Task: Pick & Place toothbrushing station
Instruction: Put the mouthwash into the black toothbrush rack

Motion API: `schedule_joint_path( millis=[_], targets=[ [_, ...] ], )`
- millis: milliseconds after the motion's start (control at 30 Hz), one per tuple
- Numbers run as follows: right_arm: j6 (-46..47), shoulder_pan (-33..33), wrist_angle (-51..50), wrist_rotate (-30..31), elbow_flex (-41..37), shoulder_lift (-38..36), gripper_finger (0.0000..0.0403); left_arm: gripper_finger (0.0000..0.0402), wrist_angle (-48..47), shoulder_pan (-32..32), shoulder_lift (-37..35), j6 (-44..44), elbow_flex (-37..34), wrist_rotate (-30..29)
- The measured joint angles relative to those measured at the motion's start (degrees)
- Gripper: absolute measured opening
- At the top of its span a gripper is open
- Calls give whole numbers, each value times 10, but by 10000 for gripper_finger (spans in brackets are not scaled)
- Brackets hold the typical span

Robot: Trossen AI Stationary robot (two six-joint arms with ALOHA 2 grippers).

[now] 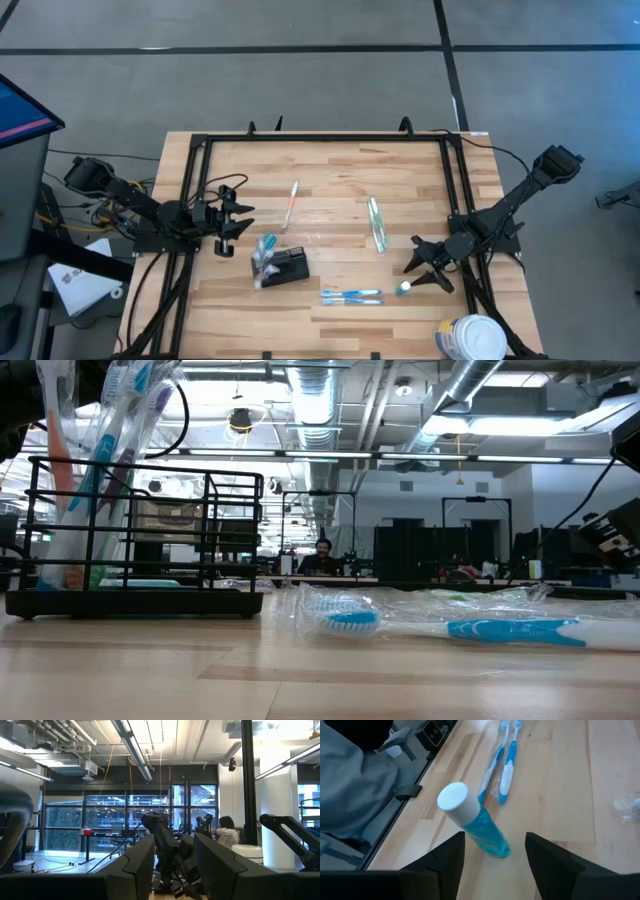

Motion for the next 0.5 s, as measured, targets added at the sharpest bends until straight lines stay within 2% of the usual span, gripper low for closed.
schedule_joint_path(
  millis=[500],
  targets=[
    [-1, 33, 28, 68, 0, 28, 201, 131, 0, 0, 0, 0, 0, 0]
  ],
)
